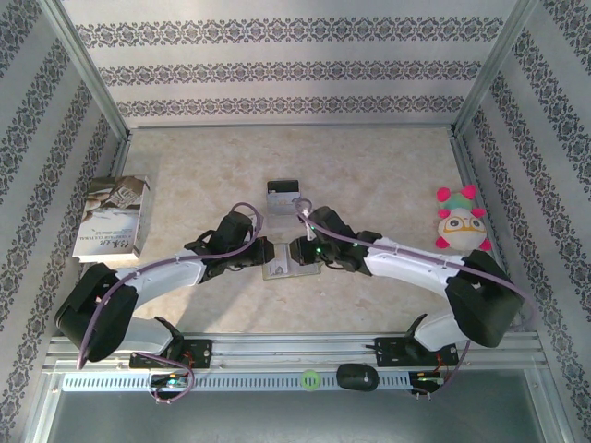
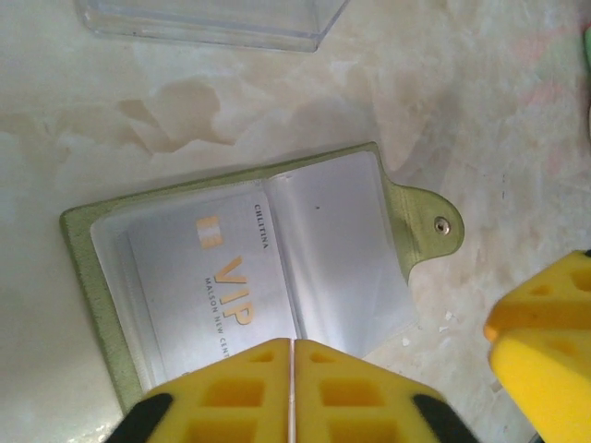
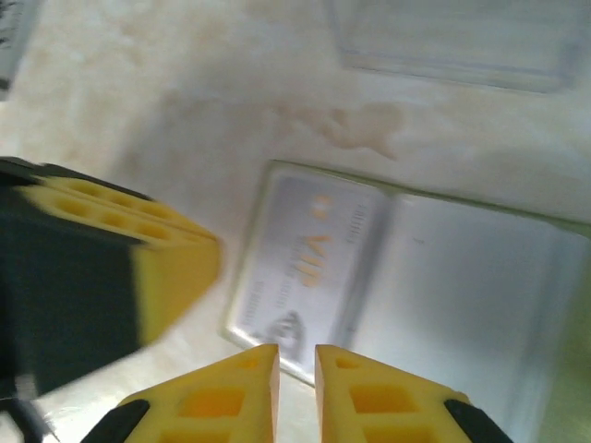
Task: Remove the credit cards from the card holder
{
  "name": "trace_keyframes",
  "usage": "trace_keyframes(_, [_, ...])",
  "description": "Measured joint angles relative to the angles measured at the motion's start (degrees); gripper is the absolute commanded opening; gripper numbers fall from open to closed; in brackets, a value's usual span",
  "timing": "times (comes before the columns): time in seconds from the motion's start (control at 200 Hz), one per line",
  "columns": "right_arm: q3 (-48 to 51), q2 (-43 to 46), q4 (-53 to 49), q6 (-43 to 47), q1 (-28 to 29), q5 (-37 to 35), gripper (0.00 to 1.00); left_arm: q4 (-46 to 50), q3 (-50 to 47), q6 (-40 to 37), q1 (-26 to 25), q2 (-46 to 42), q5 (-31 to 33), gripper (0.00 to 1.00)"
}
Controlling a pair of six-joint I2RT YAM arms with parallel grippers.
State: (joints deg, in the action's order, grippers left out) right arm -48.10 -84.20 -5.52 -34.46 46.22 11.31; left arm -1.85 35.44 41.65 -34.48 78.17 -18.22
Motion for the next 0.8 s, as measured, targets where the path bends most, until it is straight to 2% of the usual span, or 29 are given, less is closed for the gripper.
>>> trace_keyframes(0.245, [-5.7,-10.6,-0.4,0.4,-1.1,8.0,0.22,0.1,0.0,-0.9,1.6,4.7,0.5,0.01])
trace_keyframes(0.445, [-6.3,-14.5,-1.9,0.3,-1.9,9.1,0.22,0.1,0.0,-1.6,2.0,6.9,1.0,0.01])
trace_keyframes(0.799, [-6.3,-15.3,-2.4,0.1,-3.5,9.0,0.21,-0.3,0.0,-2.3,2.4,9.1,1.4,0.0])
